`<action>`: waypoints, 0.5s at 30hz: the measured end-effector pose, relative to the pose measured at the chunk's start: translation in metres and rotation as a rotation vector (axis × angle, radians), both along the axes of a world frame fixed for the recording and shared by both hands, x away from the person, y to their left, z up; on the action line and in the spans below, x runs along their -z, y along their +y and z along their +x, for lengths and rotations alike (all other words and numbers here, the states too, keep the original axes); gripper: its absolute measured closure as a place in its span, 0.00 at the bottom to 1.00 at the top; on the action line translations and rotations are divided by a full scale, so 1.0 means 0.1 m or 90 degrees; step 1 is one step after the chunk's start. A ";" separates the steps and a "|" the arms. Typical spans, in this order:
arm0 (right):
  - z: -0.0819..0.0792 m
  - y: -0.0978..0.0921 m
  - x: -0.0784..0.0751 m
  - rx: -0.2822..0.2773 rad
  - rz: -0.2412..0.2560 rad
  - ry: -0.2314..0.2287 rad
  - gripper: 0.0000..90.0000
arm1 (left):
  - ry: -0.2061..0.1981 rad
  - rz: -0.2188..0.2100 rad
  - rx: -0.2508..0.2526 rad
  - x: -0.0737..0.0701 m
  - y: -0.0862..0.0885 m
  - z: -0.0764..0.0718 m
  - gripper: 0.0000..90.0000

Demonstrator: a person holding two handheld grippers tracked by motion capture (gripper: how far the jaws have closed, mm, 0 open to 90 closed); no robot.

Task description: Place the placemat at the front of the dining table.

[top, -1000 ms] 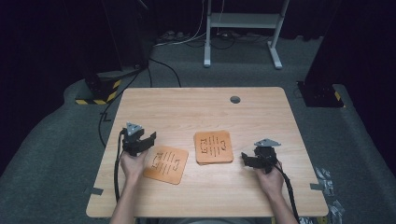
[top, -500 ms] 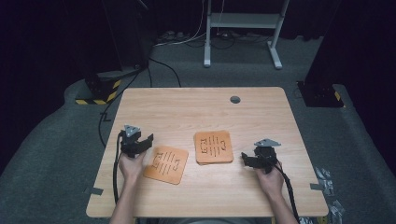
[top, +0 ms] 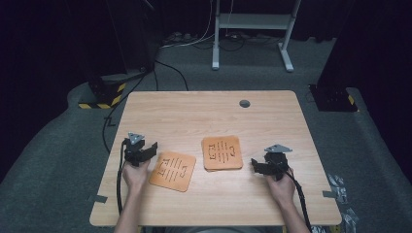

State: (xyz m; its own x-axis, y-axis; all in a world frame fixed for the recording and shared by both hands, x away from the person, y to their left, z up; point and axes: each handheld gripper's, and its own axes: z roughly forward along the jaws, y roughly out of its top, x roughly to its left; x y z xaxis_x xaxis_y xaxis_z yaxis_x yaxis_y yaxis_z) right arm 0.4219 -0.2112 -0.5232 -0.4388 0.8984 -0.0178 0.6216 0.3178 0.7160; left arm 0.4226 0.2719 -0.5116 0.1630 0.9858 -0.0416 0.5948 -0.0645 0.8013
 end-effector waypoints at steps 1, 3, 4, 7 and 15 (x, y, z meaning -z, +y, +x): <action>0.00 0.00 0.00 0.000 0.000 0.000 0.23 | 0.003 0.001 0.000 0.01 0.01 0.00 0.47; 0.00 0.00 0.00 0.000 0.000 0.000 0.23 | 0.005 -0.001 -0.002 0.02 0.02 0.00 0.47; 0.00 0.00 0.00 -0.001 -0.001 -0.001 0.23 | 0.005 0.001 -0.003 0.03 0.02 0.01 0.47; 0.00 0.00 0.00 0.000 0.000 0.000 0.23 | 0.009 0.007 -0.008 0.05 0.04 0.01 0.47; 0.00 0.00 0.00 -0.001 -0.001 -0.001 0.23 | 0.022 0.016 -0.016 0.13 0.06 0.02 0.47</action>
State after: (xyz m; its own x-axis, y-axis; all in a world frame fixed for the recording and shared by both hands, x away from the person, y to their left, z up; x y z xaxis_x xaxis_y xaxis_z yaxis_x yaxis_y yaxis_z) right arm 0.4220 -0.2113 -0.5233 -0.4400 0.8978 -0.0188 0.6206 0.3192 0.7162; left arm 0.4250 0.2774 -0.5245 0.1367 0.9904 -0.0224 0.6235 -0.0684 0.7788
